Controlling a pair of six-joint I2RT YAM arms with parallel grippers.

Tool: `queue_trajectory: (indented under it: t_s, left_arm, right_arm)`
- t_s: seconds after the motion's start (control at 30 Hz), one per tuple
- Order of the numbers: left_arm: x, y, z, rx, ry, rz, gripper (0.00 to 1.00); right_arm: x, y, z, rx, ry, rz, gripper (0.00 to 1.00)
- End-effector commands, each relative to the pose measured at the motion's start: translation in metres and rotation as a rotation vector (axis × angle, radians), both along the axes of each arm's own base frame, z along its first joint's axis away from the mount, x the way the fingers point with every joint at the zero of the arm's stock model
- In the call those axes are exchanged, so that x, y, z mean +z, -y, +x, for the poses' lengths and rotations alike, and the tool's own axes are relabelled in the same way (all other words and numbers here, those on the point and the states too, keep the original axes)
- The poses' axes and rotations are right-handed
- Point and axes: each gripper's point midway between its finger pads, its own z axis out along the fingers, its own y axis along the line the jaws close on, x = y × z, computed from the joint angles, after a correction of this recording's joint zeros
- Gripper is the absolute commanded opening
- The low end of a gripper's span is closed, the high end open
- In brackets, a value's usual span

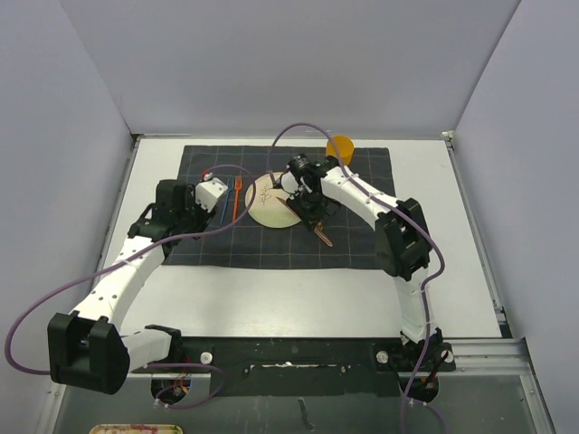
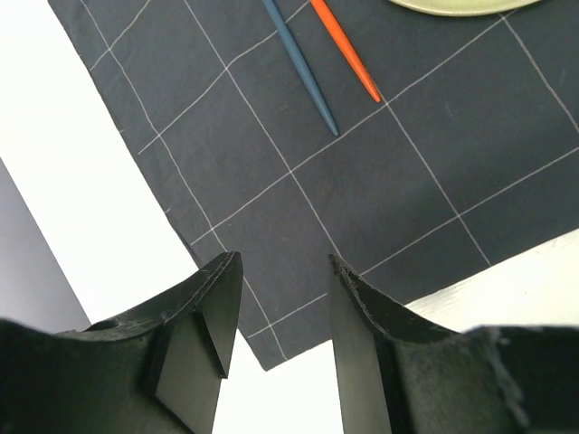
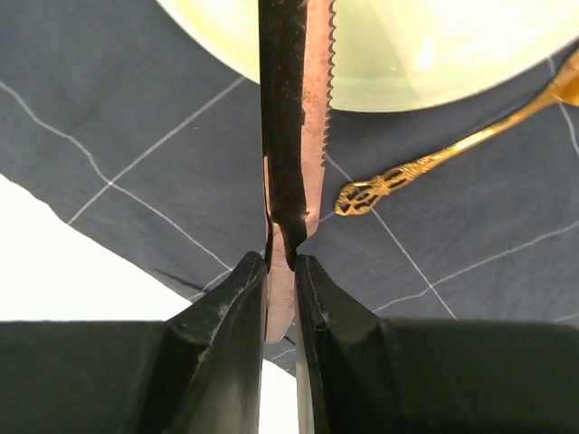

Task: Set the dinner table for one person
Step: Adjust the knife on the napkin.

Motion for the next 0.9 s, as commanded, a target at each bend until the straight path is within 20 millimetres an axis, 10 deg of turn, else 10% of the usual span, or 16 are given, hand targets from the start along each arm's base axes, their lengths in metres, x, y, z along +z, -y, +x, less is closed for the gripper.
queue_trajectory:
  t_s: [0.0,0.87]
  left_arm:
    - [0.030,0.005,0.018,-0.004,0.084,-0.022,0.41]
    - [0.022,0.023,0.023,-0.035,0.029,-0.014,0.40]
  right_arm:
    - [0.037,0.001,0.018,-0.131,0.105,0.055,0.00]
    - [0.054,0.053,0.036,-0.680,0.150,0.096,0.00]
